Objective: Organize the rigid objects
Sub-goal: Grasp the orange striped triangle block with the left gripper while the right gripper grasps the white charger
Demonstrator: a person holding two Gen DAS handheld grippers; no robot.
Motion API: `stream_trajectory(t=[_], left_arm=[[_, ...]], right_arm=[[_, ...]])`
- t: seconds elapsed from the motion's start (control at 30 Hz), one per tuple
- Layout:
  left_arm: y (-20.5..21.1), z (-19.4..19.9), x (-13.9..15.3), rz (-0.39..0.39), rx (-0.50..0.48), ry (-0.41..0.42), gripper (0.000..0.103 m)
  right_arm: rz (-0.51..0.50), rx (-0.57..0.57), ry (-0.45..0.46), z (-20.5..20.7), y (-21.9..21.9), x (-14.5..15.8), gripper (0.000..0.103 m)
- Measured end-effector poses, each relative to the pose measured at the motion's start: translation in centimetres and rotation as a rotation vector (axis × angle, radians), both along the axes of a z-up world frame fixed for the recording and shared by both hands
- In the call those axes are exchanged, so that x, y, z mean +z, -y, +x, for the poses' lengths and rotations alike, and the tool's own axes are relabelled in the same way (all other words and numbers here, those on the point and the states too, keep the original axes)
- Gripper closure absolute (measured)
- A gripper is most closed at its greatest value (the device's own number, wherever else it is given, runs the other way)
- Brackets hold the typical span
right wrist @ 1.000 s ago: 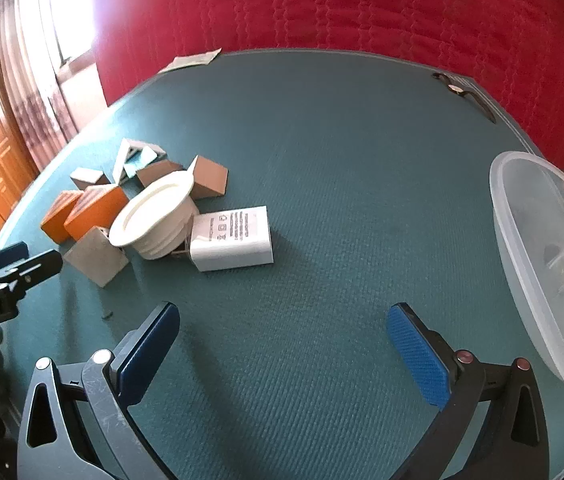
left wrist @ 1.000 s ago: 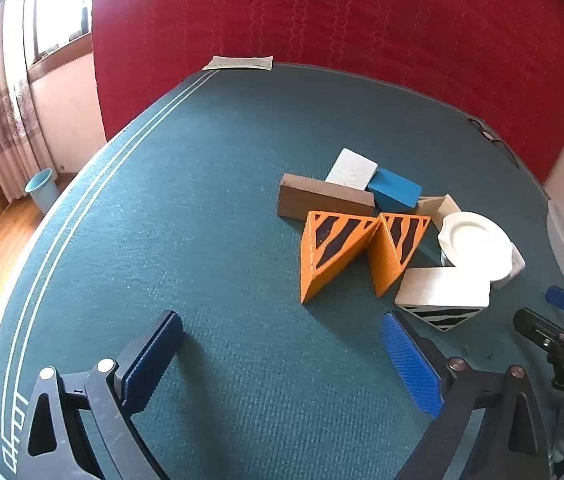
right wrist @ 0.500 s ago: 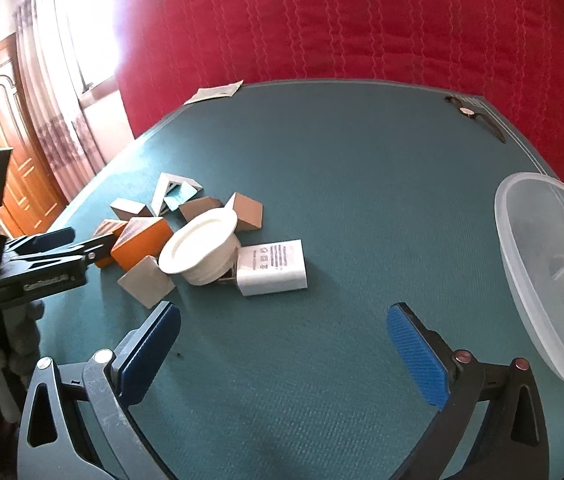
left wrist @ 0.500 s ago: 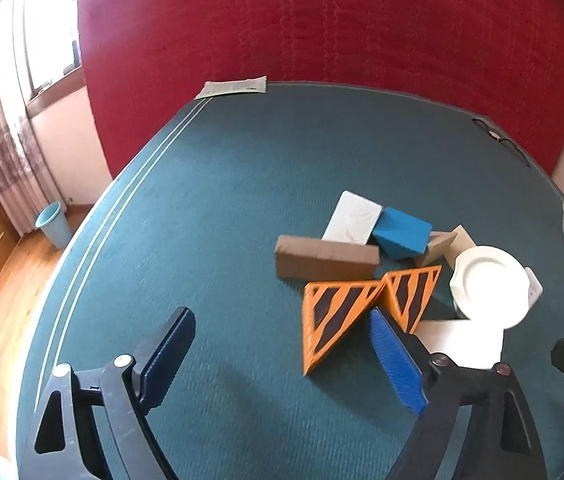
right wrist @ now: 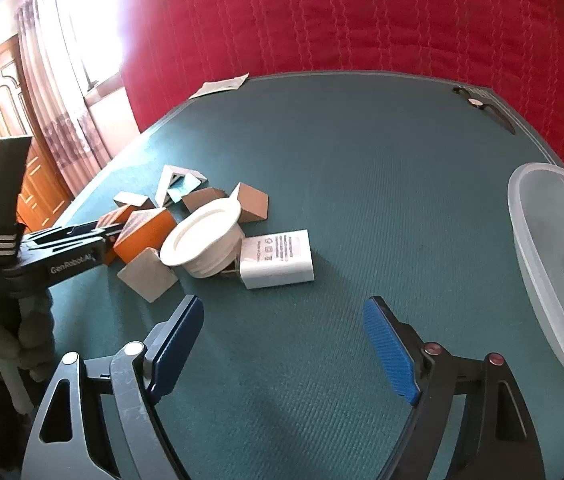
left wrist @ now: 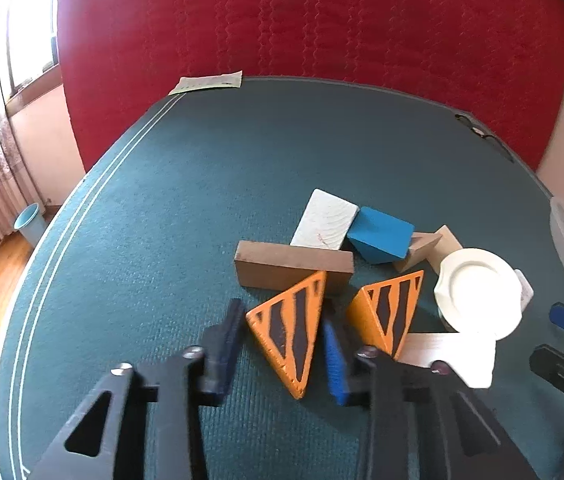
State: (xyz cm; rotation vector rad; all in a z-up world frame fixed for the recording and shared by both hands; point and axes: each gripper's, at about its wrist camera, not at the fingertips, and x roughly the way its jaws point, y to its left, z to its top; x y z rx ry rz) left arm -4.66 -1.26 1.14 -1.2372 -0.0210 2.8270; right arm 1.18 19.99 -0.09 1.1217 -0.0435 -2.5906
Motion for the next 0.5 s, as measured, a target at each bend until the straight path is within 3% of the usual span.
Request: stream_trajectory(t=[0.5], left_arm=[[-0.7, 1.7, 0.5, -0.033, -0.009, -0.045, 0.07]], right_arm=[[0.044, -0.027, 0.002, -2.3, 0.3, -0.2, 0.023]])
